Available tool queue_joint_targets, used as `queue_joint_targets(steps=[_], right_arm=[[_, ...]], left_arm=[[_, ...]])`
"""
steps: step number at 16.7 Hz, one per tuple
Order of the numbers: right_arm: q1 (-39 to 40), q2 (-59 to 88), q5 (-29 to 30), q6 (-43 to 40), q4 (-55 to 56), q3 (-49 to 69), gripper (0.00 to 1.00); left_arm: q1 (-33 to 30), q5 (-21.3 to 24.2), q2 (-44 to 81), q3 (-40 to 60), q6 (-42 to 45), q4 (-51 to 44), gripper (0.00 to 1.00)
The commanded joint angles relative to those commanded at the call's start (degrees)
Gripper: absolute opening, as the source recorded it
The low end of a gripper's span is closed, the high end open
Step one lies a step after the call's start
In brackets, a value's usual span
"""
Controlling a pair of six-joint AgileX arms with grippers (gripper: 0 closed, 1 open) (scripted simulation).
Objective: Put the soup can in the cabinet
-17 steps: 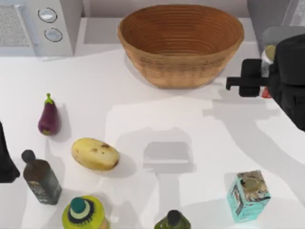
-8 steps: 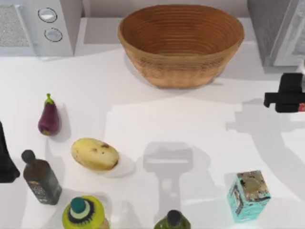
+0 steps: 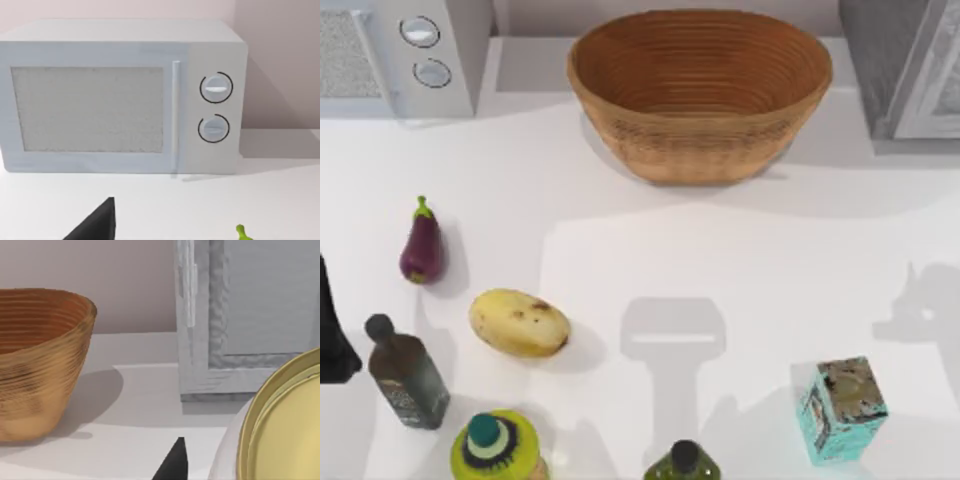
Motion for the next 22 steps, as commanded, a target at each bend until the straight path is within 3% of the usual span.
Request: queue_joint_targets(steps=[6,14,18,22], right_arm=[[-9.1,-21.4,-6.8,-4.5,-0.2,-12.0,0.00],[-10.7,-24.2,-7.9,-5.2,-0.2,-14.0,0.00],[-9.9,-18.5,-7.0,-5.1,-2.0,-7.9,0.00],[-8.1,-5.9,-5.1,-4.9,-6.0,7.6,0.00]], left_arm=[[0.0,0.0,0.0,0.0,0.0,0.0,1.00],[0.0,0.0,0.0,0.0,0.0,0.0,1.00],[0.0,0.0,0.0,0.0,0.0,0.0,1.00],[0.0,0.0,0.0,0.0,0.0,0.0,1.00]])
